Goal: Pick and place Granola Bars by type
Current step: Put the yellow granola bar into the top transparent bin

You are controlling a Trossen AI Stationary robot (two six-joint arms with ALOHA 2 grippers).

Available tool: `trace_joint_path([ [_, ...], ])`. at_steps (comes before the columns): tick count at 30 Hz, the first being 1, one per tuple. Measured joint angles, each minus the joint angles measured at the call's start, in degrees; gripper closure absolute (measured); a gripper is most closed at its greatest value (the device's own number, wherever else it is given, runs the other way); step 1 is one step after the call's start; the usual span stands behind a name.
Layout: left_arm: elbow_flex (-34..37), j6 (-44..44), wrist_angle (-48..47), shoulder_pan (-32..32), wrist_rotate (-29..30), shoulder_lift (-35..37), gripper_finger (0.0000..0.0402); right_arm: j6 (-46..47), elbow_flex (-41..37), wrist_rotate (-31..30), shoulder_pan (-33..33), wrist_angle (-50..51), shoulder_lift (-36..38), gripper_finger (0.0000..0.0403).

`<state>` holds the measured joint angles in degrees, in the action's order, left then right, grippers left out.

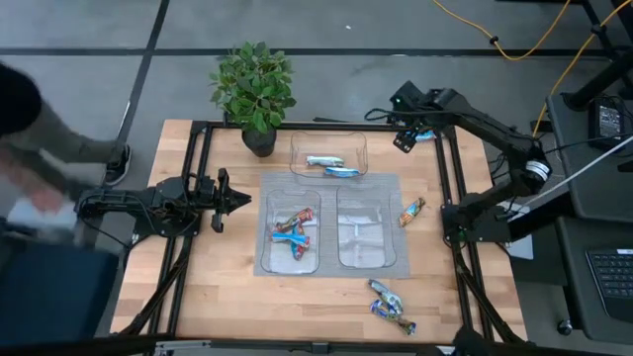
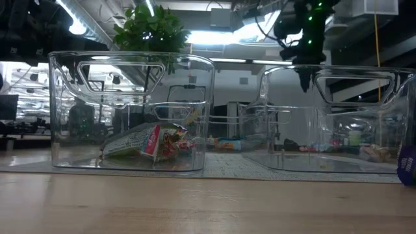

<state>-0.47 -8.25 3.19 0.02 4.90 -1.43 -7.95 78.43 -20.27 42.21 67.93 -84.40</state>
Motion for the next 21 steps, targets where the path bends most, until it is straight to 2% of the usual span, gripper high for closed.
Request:
trace_joint_path([
  [2, 0.0, 0.0, 0.0, 0.0, 0.0, 0.0, 0.0361, 0.3, 0.0, 1.0, 0.5, -0.2, -1.1, 0.0066],
  [6, 0.0, 0.0, 0.0, 0.0, 0.0, 0.0, 0.0359, 5.5, -0.3, 8.1, 1.0, 2.9, -1.4, 0.0069],
  [8, 0.0, 0.0, 0.0, 0.0, 0.0, 0.0, 0.0360, 8.1, -1.7, 8.5, 1.0, 4.3, -0.5, 0.0069],
  [13, 0.0, 0.0, 0.0, 0.0, 0.0, 0.0, 0.0364, 15.6, -11.2, 10.9, -0.6, 4.9, 5.9, 0.0069],
  [21, 0.0, 0.0, 0.0, 0.0, 0.0, 0.0, 0.0358, 31.8, -26.0, 15.2, -6.6, 4.6, 16.3, 0.0069],
])
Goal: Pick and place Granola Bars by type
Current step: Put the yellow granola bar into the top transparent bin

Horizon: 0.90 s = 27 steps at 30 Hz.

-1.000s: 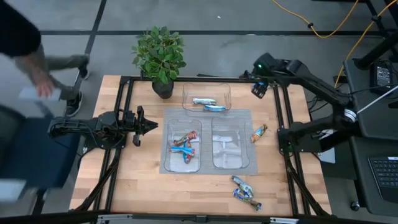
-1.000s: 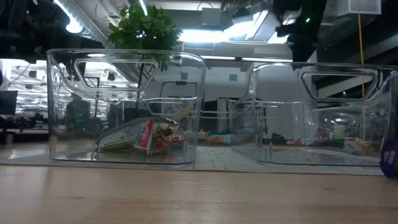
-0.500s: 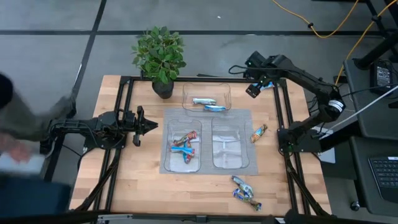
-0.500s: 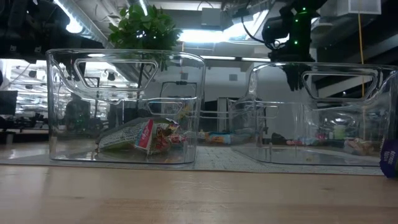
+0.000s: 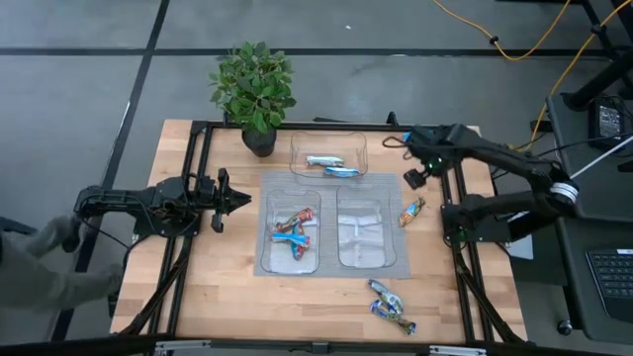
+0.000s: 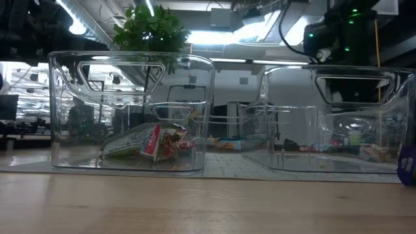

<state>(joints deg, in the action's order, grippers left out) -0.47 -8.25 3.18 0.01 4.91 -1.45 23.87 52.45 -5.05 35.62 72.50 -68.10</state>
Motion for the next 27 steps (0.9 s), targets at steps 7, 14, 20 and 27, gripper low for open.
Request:
trace_joint_path([
  [7, 0.0, 0.0, 0.0, 0.0, 0.0, 0.0, 0.0364, 11.9, -8.6, 2.3, -6.9, -3.8, 3.7, 0.0069],
  [14, 0.0, 0.0, 0.0, 0.0, 0.0, 0.0, 0.0366, 14.9, -14.0, 4.2, -11.0, -10.9, 3.8, 0.0069],
  [20, 0.0, 0.0, 0.0, 0.0, 0.0, 0.0, 0.0365, 14.8, -18.2, 4.2, -11.6, -13.6, 3.7, 0.0069],
  [27, 0.0, 0.0, 0.0, 0.0, 0.0, 0.0, 0.0361, 14.5, -21.5, 4.8, -11.5, -19.3, 3.7, 0.0073],
])
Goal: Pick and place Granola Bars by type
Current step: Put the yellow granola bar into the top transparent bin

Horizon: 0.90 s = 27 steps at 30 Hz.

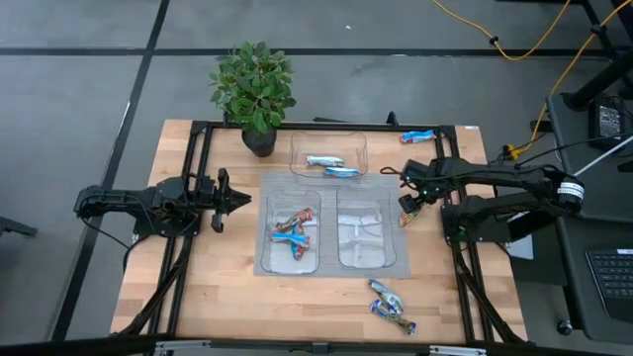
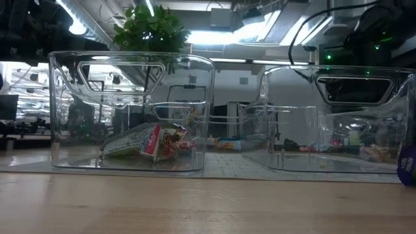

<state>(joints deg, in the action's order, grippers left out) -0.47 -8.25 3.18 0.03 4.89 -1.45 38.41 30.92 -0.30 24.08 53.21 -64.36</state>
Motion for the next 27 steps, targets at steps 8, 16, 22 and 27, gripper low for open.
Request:
trace_joint_path([
  [8, 0.0, 0.0, 0.0, 0.0, 0.0, 0.0, 0.0364, -1.4, -2.6, 1.0, 0.0, -1.4, 0.0, 0.0139],
  [16, 0.0, 0.0, 0.0, 0.0, 0.0, 0.0, 0.0359, -1.2, -3.1, 3.8, 0.0, -3.3, 0.0, 0.0273],
  [22, 0.0, 0.0, 0.0, 0.0, 0.0, 0.0, 0.0363, -1.4, -3.1, 7.4, 0.0, -5.9, 0.0, 0.0366],
  [27, 0.0, 0.0, 0.0, 0.0, 0.0, 0.0, 0.0360, -1.4, -3.1, 10.5, 0.0, -8.1, 0.0, 0.0390],
])
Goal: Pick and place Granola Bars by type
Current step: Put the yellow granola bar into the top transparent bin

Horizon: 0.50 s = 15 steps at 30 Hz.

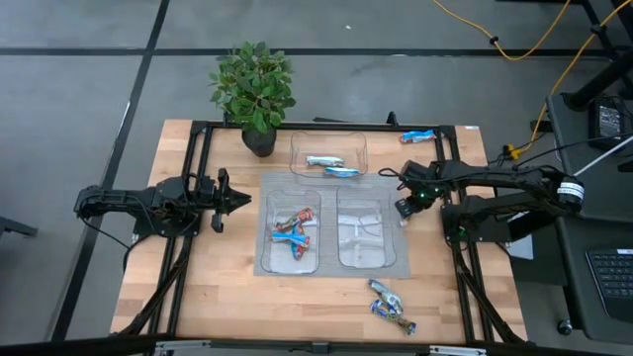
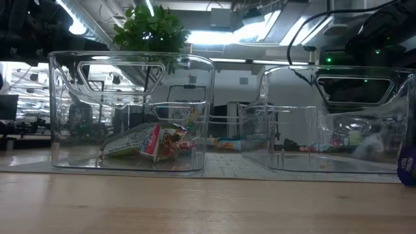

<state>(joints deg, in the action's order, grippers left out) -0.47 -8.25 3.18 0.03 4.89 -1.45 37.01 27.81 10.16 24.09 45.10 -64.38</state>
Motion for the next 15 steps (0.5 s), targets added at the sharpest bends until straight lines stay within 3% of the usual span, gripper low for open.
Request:
trace_joint_path([
  [4, 0.0, 0.0, 0.0, 0.0, 0.0, 0.0, 0.0358, 0.0, 0.8, 0.5, 0.0, 0.2, 0.0, 0.0378],
  [10, 0.0, 0.0, 0.0, 0.0, 0.0, 0.0, 0.0362, -0.7, 5.5, 0.3, -0.8, 0.9, 1.5, 0.0395],
  [15, 0.0, 0.0, 0.0, 0.0, 0.0, 0.0, 0.0362, -1.0, 11.1, -2.7, -1.7, 6.8, 3.6, 0.0390],
])
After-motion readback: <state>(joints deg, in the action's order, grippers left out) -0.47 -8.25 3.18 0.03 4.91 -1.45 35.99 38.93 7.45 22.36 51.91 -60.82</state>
